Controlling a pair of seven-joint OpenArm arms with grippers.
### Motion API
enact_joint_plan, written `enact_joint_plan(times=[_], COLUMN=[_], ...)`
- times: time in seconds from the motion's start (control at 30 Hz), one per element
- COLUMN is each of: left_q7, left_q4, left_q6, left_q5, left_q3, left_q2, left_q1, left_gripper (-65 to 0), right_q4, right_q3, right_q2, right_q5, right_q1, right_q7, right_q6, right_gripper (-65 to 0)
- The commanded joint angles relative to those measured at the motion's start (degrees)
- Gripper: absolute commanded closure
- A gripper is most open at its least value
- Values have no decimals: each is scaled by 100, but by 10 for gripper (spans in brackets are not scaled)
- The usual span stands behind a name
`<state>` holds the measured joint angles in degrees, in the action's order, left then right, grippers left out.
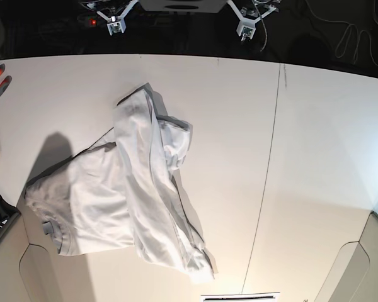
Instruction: Layout the t-shirt on the table in an organized manner, then fold the t-shirt properly
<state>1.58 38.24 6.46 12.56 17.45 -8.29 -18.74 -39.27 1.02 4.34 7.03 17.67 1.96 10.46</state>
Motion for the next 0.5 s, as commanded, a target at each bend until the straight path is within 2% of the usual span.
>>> enact_joint_plan(times=[0.0,0.17,0.47], left_q7=[55,-376,-1687], left_q4=[289,1707,5115], left_q6=[42,44,44], left_q5=[4,2,4], left_q3=[9,9,-35], left_q2=[-85,-562,-1744], left_q1=[-186,-1051,-2474], left_gripper=[0,0,0], right_q4=[-289,-1613,-4365], right_q3=[15,15,15], right_q2=[138,584,1429], right_q5=[-151,-590,-599], right_q1=[175,1078,2664], right_q7=[83,81,76], right_q6=[9,7,7], right_gripper=[0,0,0])
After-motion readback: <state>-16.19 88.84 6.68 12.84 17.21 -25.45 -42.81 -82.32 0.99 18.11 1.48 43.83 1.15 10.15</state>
